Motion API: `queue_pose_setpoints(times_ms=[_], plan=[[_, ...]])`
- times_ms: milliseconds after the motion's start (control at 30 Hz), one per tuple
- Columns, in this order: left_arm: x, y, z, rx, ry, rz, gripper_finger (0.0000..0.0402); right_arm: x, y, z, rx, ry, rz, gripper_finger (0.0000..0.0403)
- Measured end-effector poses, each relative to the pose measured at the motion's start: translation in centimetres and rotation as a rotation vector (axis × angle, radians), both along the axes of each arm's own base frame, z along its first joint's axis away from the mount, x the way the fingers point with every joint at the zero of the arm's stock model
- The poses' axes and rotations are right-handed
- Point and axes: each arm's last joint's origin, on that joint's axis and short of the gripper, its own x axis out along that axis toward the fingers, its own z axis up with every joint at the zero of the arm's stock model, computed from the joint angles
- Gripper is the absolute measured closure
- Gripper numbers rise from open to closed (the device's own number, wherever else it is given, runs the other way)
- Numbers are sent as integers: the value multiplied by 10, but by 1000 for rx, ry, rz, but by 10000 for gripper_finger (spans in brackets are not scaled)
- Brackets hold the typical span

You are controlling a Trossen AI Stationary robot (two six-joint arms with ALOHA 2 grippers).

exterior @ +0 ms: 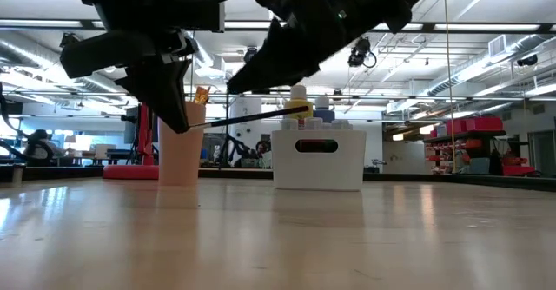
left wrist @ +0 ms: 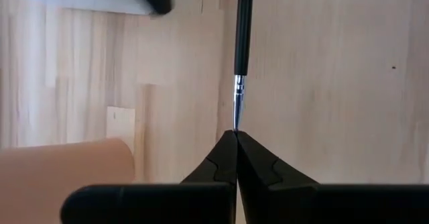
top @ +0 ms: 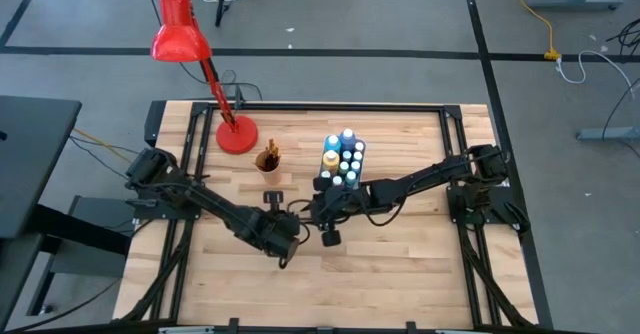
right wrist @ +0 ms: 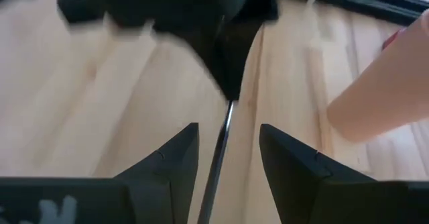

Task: Pick & Place Paint Supplies
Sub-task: Put the white paint brush into the orange cup

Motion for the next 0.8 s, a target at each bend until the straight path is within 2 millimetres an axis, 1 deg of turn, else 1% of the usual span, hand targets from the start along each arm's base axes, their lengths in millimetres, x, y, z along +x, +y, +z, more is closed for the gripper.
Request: queue_pose_setpoints(times_ms=[67, 133, 333, 500, 567, 633, 800], plan=[[0, 0, 0, 23, -4, -8, 399, 1, 0, 2, 50, -23, -27, 241], [1, 1, 1, 55, -12, -23, 399, 1, 0, 1, 80, -5, -38, 241], [5, 0, 3, 116, -46, -68, 399, -5, -9, -9, 103, 115, -93, 241], [8, 0, 4, 160, -57, -110, 399, -7, -13, -11, 117, 146, -134, 248], [9, 0, 5, 172, -65, -121, 399, -6, -12, -11, 116, 143, -123, 261], [9, -1, 5, 178, -63, -139, 399, -6, -12, -10, 114, 132, -118, 282], [11, -2, 5, 172, -40, -200, 399, -5, -11, -8, 132, 115, -102, 356]])
